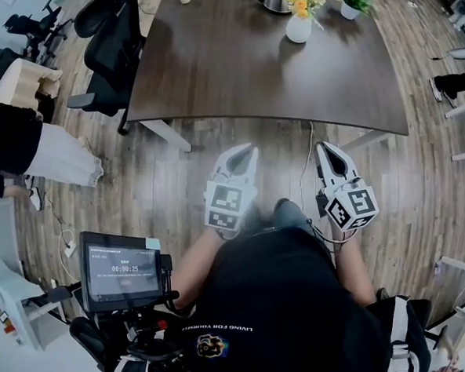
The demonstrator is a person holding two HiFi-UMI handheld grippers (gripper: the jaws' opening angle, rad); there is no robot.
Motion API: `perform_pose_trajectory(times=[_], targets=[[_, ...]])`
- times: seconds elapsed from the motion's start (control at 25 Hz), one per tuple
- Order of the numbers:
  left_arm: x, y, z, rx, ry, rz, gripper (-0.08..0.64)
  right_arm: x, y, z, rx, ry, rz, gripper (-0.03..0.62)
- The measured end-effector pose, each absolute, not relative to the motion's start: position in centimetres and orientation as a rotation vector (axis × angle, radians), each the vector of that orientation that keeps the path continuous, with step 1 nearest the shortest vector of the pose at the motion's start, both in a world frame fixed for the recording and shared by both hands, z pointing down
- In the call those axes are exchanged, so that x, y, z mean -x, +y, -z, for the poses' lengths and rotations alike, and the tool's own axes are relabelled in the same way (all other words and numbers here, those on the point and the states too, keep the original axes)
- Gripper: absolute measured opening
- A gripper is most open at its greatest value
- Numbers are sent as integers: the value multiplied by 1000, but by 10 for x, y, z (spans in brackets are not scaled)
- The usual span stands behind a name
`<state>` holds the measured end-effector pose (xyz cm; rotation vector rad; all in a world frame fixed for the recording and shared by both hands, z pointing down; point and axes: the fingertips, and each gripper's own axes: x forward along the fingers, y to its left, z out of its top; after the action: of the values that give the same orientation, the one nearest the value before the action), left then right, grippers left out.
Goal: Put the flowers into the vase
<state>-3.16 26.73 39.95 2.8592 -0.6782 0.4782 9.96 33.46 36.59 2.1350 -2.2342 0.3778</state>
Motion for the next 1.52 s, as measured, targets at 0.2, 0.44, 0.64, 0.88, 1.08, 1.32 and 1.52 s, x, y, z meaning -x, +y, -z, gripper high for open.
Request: perform_pose_trajectory(times=[0.2, 0.44, 0.64, 0.88, 1.08, 1.32, 1.52], targets=[[45, 291, -394, -2855, -686, -438, 8, -77, 354, -354, -2102, -2261, -341, 17], [22, 326, -396, -2857, -727, -444, 8, -89, 387, -359, -2057, -2332, -345, 17], [21, 322, -388, -2844, -754, -450, 8, -86, 384, -358, -2025, -2351, -369, 17], [22, 322, -386, -2838, -763, -462, 8, -86, 381, -358, -2020, -2348, -362, 17], [25, 323, -387, -2834, -769, -464, 8, -82, 378, -360, -1997, -2335, -329, 15], [25, 321, -385, -2835, -782, -462, 8, -79, 376, -362, -1993, -2334, -345, 16], [24, 321, -385, -2833, -780, -460, 8, -80, 375, -363, -1993, -2334, -354, 15]])
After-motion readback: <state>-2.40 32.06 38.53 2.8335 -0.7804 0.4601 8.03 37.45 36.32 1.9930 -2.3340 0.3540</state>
